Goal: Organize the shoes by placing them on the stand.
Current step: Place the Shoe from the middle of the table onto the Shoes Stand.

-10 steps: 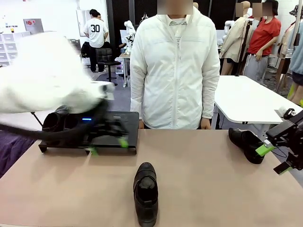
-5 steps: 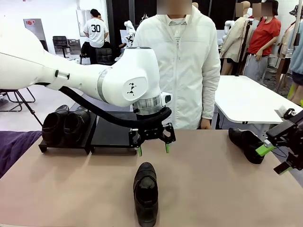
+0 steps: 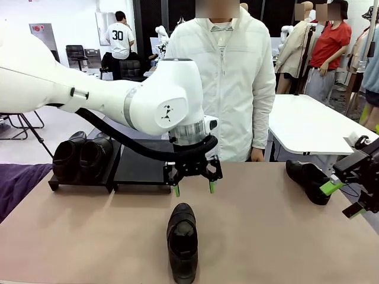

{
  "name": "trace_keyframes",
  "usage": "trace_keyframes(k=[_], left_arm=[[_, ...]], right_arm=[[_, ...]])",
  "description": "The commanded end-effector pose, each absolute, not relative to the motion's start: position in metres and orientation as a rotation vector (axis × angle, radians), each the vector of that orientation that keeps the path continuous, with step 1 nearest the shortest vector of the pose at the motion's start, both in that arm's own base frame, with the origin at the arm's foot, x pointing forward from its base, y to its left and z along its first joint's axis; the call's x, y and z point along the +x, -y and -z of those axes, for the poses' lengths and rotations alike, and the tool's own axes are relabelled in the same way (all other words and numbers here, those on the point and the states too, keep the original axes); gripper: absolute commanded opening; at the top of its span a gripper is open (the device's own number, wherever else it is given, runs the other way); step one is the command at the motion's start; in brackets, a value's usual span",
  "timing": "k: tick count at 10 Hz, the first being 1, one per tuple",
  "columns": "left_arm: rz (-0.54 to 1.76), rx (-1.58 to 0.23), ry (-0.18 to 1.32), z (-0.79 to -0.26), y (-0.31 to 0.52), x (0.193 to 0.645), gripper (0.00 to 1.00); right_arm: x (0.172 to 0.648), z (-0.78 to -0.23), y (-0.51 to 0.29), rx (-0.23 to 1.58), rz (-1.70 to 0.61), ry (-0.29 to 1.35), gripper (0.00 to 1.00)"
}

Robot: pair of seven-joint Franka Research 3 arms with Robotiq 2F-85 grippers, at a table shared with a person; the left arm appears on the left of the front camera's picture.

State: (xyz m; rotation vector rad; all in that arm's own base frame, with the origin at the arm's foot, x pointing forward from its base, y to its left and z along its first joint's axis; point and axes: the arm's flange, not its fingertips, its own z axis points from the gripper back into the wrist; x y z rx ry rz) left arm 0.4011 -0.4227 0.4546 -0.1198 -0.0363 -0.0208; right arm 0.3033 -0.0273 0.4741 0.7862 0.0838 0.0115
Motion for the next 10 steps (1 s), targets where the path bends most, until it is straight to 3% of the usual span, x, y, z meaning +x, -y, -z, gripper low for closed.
trace_keyframes(k=[1, 5, 10], left_arm=[[-0.028, -0.102, 0.084, -0.422, 0.431, 0.377, 1.00], [-0.131, -0.042, 0.058, -0.383, 0.435, 0.335, 1.00], [-0.190, -0.056, 0.053, -0.363, 0.439, 0.353, 1.00]], right_arm=[[0.304, -0.477, 0.028, 0.798, -0.003, -0.086, 1.00], [0.304, -0.477, 0.028, 0.798, -0.003, -0.086, 1.00], [0.304, -0.477, 0.028, 0.798, -0.003, -0.086, 1.00]])
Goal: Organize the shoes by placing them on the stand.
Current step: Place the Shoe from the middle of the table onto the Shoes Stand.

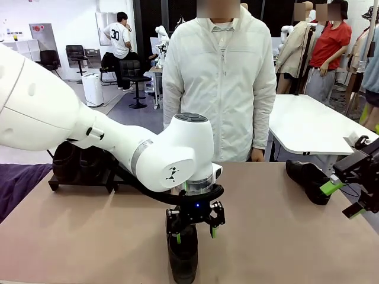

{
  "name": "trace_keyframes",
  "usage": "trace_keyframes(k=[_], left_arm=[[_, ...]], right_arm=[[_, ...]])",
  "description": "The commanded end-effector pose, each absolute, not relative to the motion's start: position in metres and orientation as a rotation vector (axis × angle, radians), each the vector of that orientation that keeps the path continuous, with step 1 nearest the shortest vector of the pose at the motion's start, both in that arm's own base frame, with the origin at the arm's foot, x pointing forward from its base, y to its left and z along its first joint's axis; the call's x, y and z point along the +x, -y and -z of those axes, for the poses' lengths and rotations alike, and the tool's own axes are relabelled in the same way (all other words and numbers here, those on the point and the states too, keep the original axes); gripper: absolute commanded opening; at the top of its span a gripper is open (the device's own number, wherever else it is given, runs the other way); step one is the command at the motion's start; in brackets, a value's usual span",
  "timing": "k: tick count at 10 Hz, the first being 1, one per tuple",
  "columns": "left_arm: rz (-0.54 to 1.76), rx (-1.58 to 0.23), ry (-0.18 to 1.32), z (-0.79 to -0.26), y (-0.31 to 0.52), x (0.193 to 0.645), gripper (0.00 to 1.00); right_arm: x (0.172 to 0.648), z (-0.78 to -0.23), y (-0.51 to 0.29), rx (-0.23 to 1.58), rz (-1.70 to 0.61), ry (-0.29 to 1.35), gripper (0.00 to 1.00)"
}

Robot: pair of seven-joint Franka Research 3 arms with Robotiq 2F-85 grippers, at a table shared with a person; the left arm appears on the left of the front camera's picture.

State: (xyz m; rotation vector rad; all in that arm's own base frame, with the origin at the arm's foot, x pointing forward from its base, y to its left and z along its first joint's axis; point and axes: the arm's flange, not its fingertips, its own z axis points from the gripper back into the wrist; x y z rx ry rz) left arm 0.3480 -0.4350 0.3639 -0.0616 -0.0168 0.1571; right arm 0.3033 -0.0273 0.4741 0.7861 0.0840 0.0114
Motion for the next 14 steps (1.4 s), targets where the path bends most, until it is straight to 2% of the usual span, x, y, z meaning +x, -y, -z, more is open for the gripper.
trace_keyframes(k=[1, 2, 3, 4, 5, 14], left_arm=[[-0.196, -0.059, 0.064, -0.367, 0.438, 0.355, 1.00], [-0.198, -0.049, 0.063, -0.365, 0.438, 0.355, 1.00], [-0.205, -0.037, 0.044, -0.364, 0.438, 0.358, 0.76], [-0.207, -0.041, 0.021, -0.364, 0.438, 0.360, 0.16], [-0.209, -0.040, 0.022, -0.364, 0.437, 0.361, 0.00], [-0.216, -0.012, 0.005, -0.365, 0.438, 0.368, 0.00]], right_arm=[[0.304, -0.477, 0.028, 0.798, -0.003, -0.086, 1.00], [0.304, -0.477, 0.028, 0.798, -0.003, -0.086, 1.00], [0.304, -0.477, 0.028, 0.798, -0.003, -0.086, 1.00], [0.304, -0.477, 0.028, 0.798, -0.003, -0.086, 1.00], [0.304, -0.477, 0.028, 0.798, -0.003, -0.086, 1.00], [0.304, -0.477, 0.028, 0.798, -0.003, -0.086, 1.00]])
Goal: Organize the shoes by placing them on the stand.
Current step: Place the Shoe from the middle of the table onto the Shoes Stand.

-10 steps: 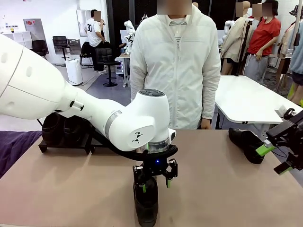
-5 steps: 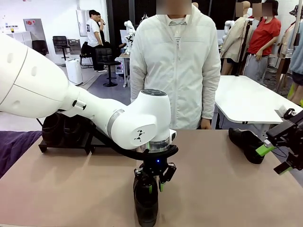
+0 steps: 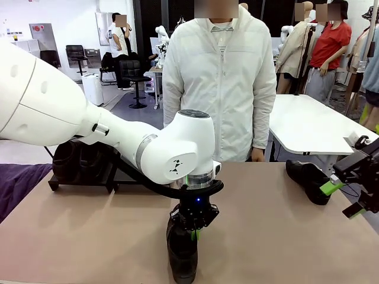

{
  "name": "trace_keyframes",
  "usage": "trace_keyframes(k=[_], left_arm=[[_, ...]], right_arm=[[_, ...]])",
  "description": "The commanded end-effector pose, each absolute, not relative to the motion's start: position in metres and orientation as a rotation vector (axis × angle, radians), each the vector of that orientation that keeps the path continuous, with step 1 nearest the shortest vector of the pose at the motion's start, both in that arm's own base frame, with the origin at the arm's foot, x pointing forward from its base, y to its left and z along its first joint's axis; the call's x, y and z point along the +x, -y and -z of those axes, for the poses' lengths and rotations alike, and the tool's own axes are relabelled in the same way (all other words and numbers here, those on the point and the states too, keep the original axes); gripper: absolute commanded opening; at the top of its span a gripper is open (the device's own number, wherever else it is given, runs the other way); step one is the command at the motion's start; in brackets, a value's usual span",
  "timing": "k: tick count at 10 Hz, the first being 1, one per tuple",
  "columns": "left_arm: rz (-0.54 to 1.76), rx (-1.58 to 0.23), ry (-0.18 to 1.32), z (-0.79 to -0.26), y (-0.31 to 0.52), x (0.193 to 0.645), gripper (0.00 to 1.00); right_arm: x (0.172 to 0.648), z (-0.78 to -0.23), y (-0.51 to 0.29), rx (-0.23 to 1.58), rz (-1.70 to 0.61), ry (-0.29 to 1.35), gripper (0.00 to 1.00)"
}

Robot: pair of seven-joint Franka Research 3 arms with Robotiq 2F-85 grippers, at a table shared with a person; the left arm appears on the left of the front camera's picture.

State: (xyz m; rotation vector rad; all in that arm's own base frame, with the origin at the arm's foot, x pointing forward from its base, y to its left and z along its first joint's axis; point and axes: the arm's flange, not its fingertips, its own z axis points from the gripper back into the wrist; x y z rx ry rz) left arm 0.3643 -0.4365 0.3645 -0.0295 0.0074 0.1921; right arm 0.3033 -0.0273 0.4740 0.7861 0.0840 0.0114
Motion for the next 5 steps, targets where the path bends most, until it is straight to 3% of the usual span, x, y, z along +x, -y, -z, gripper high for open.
trace_keyframes(k=[1, 3, 5], left_arm=[[-0.216, -0.014, 0.007, -0.366, 0.437, 0.368, 0.00], [-0.222, -0.022, 0.033, -0.376, 0.432, 0.368, 0.00], [-0.191, -0.057, 0.164, -0.414, 0.424, 0.353, 0.00]], right_arm=[[0.304, -0.477, 0.028, 0.798, -0.003, -0.086, 1.00], [0.304, -0.477, 0.028, 0.798, -0.003, -0.086, 1.00], [0.304, -0.477, 0.028, 0.798, -0.003, -0.086, 1.00]])
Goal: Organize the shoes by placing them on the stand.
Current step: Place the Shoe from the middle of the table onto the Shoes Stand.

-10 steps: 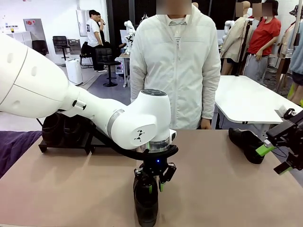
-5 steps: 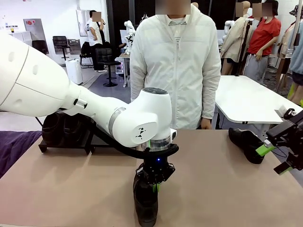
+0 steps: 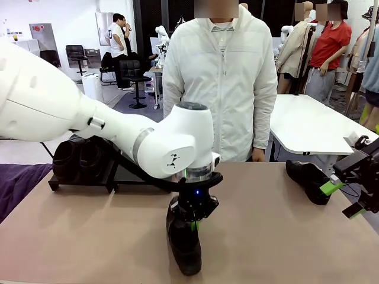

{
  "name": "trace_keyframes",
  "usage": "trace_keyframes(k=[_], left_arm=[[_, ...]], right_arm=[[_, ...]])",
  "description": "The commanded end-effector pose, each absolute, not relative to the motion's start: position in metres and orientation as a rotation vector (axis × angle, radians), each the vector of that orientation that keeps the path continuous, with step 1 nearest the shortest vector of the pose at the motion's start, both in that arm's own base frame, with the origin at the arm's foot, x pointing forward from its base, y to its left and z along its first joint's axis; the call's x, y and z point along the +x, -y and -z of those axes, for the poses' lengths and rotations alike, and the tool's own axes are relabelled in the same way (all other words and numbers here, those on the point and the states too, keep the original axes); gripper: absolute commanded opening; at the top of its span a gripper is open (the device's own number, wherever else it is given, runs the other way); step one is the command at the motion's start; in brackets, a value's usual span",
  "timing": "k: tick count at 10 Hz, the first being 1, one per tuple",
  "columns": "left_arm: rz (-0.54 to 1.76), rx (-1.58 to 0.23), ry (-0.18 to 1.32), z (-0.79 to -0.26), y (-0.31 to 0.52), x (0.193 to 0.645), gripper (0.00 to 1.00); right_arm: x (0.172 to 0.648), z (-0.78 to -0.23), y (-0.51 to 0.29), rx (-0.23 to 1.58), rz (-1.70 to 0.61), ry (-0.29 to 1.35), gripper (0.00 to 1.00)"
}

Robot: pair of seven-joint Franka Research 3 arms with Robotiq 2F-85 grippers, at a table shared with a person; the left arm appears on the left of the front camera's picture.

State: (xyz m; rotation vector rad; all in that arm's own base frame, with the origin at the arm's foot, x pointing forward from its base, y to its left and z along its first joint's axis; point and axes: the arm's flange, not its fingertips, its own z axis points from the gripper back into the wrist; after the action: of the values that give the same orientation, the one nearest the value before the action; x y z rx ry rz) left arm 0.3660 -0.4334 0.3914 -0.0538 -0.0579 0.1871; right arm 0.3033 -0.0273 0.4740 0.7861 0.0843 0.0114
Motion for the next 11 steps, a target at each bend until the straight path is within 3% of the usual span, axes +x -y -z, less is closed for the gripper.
trace_keyframes(k=[1, 4, 11], left_arm=[[-0.155, -0.039, 0.232, -0.441, 0.419, 0.339, 0.00], [-0.079, 0.009, 0.377, -0.498, 0.403, 0.301, 0.00], [-0.078, 0.014, 0.359, -0.501, 0.405, 0.293, 0.00]], right_arm=[[0.304, -0.477, 0.028, 0.798, -0.003, -0.086, 1.00], [0.304, -0.477, 0.028, 0.798, -0.003, -0.086, 1.00], [0.304, -0.477, 0.028, 0.798, -0.003, -0.086, 1.00]])
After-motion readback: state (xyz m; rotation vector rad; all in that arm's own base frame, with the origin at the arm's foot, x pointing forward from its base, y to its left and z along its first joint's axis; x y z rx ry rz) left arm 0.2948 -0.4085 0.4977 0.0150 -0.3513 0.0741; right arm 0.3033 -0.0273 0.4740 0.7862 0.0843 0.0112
